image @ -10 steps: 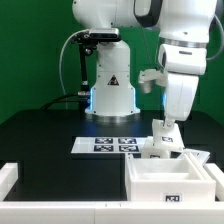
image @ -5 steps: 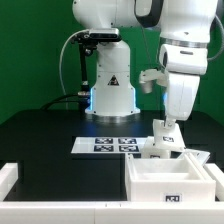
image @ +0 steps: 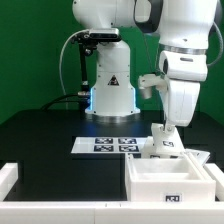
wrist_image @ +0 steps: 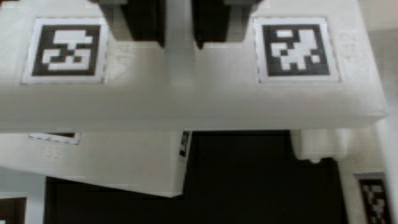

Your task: Assemble cabinet

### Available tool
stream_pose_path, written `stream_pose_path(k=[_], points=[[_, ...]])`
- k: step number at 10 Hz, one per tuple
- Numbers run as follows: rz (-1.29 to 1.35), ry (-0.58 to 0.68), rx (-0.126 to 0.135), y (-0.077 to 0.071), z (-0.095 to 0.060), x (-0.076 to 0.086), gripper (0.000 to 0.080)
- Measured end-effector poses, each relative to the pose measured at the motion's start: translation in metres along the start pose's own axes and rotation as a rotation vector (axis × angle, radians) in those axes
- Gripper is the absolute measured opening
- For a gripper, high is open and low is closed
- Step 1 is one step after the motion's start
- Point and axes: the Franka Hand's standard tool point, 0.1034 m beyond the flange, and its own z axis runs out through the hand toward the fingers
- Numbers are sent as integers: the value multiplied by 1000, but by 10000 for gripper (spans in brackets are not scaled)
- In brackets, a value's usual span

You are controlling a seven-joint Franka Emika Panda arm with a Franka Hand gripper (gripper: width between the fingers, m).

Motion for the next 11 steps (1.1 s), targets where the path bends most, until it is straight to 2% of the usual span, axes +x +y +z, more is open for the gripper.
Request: stream_pose_path(k=[2, 5, 11], points=[[3, -1, -3, 5, -4, -1, 64], [9, -7, 14, 7, -1, -1, 64], [10, -4, 14, 8, 2, 6, 64]])
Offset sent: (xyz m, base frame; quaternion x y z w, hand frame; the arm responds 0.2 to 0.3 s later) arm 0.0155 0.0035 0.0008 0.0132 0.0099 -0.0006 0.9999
